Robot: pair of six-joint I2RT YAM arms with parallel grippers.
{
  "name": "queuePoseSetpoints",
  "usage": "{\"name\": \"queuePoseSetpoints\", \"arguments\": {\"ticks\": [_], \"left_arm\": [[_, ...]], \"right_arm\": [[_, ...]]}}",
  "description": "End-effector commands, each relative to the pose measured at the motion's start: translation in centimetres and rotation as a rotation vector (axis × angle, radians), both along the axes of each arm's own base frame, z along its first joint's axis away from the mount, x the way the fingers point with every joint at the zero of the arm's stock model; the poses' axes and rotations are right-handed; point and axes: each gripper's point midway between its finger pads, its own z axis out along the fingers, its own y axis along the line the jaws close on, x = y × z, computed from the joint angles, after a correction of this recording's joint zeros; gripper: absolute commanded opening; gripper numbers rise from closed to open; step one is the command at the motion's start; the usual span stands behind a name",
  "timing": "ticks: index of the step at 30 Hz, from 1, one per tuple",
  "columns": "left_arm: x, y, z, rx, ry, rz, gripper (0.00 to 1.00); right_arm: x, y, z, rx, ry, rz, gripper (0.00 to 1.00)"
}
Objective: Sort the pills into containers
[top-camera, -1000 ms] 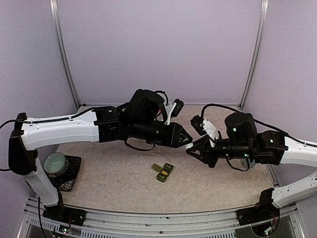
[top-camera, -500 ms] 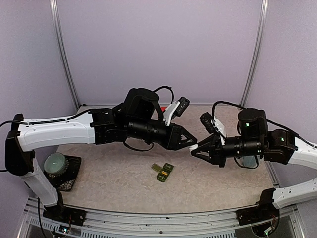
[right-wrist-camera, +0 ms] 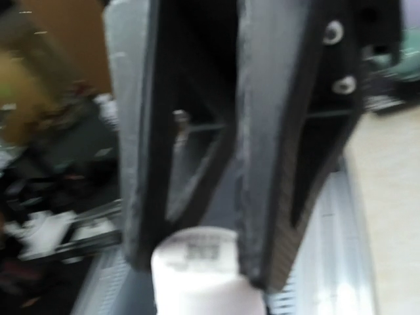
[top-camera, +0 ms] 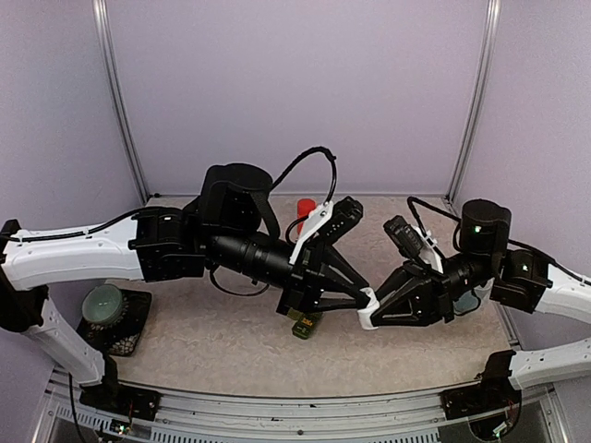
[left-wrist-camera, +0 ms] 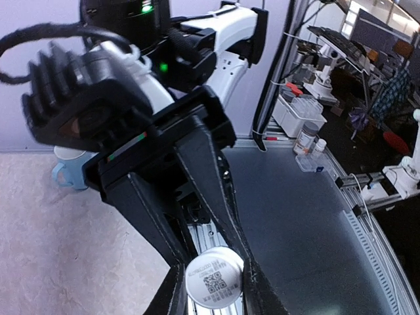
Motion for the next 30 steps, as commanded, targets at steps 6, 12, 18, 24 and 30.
{"name": "queuePoseSetpoints", "arguments": {"ticks": [6,12,18,24,30], "left_arm": [[-5.1,2.4,-1.0,0.035,-0.077,-0.210,0.46],[1.7,4.1,1.9,-0.059,-0.015,0.170,0.80],[8.3,3.2,0.3,0.057,0.179,0.547,0.82],[9.5,0.6,-1.7,0.150,0.289,0.601,0.81],[10.7,-1.1,-4.0,0.223,0.349,0.649,0.75]], "right_arm": [[-1.3,-0.6,2.4,0.076,0.046,0.108,0.03],[3.1,-0.4,0.5,-0.068,-0.120,-0.173,0.02],[7.8,-0.8,-1.6,-0.207,-0.223,-0.409,0.01],[9.8,-0.7,-2.7,-0.287,-0.267,-0.509,0.01],[10.3,-0.5,-3.1,-0.331,-0.307,-0.560,0.01]]}}
